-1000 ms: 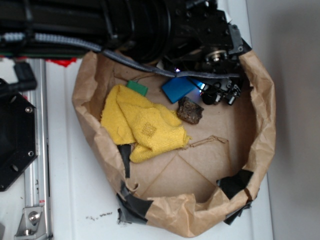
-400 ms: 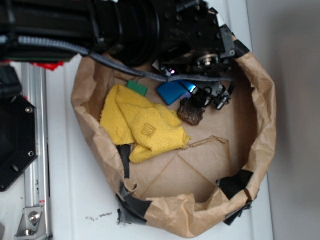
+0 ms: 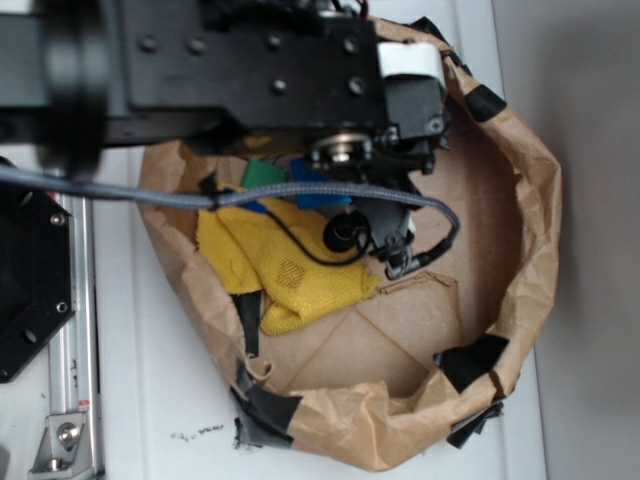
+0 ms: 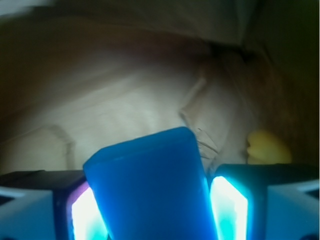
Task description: Grab the blue block.
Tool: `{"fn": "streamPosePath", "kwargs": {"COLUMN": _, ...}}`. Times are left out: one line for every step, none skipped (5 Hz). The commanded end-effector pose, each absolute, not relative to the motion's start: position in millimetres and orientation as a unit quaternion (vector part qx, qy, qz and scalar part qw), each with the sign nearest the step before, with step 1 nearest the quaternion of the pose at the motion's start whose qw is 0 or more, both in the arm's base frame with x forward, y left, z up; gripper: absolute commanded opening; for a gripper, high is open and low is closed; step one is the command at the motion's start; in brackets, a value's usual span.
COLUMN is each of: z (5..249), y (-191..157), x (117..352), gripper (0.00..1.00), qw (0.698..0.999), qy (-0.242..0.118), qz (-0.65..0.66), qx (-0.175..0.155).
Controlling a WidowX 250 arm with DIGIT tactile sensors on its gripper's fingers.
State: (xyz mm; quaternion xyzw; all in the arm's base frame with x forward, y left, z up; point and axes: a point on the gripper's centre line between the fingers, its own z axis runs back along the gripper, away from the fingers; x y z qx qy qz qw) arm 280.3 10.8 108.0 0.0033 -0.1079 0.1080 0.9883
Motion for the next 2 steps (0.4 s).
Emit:
{"fn": "streamPosePath", "kwargs": {"z": 159.3, "y": -12.5, "x": 294.6, "gripper": 0.00, "qw": 0.984, "qy": -0.112, "qz": -0.130, "qx": 0.056}}
{"fn": "streamPosePath", "kwargs": {"z": 151.8, "y": -11.0, "x": 299.3, "gripper": 0.00, "qw": 0.985, "qy": -0.088, "qz": -0.137, "qx": 0.053}}
